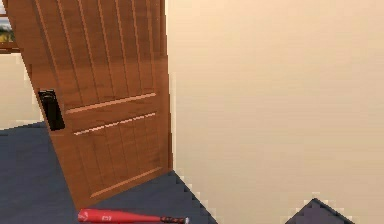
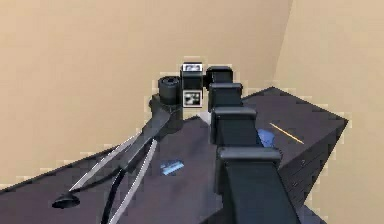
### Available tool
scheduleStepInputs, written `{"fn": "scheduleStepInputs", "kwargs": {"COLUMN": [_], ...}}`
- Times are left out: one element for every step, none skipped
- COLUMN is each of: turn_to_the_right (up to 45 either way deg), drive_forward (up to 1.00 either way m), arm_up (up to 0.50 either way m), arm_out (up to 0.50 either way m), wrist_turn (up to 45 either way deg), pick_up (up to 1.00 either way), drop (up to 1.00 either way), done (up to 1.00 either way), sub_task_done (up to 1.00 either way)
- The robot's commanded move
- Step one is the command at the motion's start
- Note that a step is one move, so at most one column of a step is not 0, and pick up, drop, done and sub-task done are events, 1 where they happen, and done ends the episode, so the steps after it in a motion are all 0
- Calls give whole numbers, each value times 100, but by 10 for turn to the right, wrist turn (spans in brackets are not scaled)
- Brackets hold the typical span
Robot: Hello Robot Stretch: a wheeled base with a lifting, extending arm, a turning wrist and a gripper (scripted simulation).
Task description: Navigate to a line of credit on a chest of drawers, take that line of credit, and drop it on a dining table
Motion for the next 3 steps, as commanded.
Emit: {"fn": "scheduleStepInputs", "kwargs": {"turn_to_the_right": [0,0,0], "drive_forward": [0,0,0], "arm_up": [0,0,0], "arm_out": [0,0,0], "wrist_turn": [450,450,240], "pick_up": [0,0,0], "drop": [0,0,0], "done": [0,0,0], "sub_task_done": [0,0,0]}}
